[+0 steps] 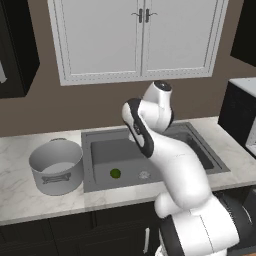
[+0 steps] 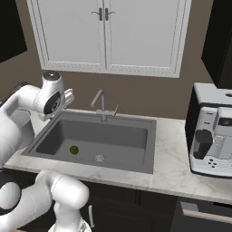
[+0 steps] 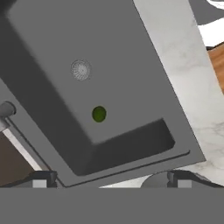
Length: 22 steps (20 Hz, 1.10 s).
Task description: Dump the lime from the pot into the sink. Then turn on the water and wash the lime. Then turn off the water and put the lime back in the pot.
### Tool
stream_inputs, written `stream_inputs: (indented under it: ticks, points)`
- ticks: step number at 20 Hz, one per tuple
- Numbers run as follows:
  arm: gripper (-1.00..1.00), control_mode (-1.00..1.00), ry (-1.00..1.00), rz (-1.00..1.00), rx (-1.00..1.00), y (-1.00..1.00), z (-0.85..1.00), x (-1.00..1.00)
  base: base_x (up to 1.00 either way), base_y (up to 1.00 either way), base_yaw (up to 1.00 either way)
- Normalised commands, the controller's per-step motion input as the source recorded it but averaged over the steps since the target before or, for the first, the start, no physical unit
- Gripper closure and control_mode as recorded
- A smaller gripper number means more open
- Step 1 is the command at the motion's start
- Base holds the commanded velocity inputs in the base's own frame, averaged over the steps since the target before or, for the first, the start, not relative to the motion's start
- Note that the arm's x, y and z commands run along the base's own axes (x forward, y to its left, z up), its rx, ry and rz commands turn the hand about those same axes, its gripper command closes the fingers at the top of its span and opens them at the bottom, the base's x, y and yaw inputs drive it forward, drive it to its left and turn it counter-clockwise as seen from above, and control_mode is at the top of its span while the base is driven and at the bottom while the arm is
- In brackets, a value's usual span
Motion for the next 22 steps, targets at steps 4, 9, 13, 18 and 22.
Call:
stream_inputs:
  ticks: [4, 9, 13, 18, 22]
  points:
    - [-1.0, -1.0, 0.0, 0.39, -0.13, 0.54, 0.0, 0.55, 0.0, 0.0, 0.0]
    - [-1.0, -1.0, 0.0, 0.39, -0.21, 0.41, -0.18, 0.49, 0.0, 0.0, 0.0]
    - [-1.0, -1.0, 0.0, 0.4, -0.2, 0.12, -0.4, 0.41, 0.0, 0.0, 0.0]
    - [-1.0, -1.0, 0.0, 0.42, -0.09, 0.0, -0.34, 0.38, 0.0, 0.0, 0.0]
    - [-1.0, -1.0, -0.02, 0.43, -0.04, 0.04, -0.38, 0.22, 0.0, 0.0, 0.0]
